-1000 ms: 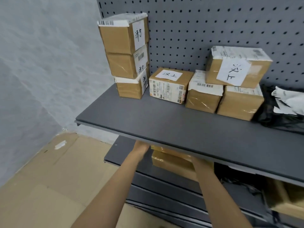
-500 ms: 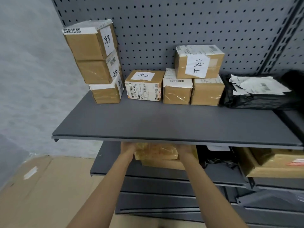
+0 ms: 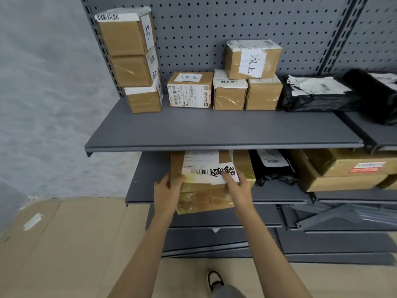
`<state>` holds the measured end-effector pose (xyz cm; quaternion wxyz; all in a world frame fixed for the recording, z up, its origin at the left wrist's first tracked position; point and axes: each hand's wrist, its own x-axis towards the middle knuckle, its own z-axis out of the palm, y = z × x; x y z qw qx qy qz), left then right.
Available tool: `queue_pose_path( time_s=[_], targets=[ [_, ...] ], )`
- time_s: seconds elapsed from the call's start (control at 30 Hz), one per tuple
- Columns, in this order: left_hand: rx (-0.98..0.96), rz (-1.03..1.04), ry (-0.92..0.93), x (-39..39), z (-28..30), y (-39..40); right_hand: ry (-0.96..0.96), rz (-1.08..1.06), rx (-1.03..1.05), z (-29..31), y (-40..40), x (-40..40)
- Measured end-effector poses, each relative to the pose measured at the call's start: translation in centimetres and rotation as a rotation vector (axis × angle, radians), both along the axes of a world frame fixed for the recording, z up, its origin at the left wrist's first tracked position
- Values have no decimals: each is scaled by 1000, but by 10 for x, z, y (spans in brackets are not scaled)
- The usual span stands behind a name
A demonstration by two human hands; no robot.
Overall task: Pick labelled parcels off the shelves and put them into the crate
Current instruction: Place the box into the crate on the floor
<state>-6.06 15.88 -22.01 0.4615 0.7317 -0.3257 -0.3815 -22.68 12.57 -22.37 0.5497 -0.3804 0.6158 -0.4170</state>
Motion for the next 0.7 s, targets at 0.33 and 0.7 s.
queue_pose_path(
  time_s=[0.33, 0.7],
  targets=[
    [-15, -60, 23, 6, -20, 72, -49, -88, -34, -18, 89, 1],
    [-86, -113, 33, -29, 2, 82, -103, -172, -48, -8, 112, -36]
  ],
)
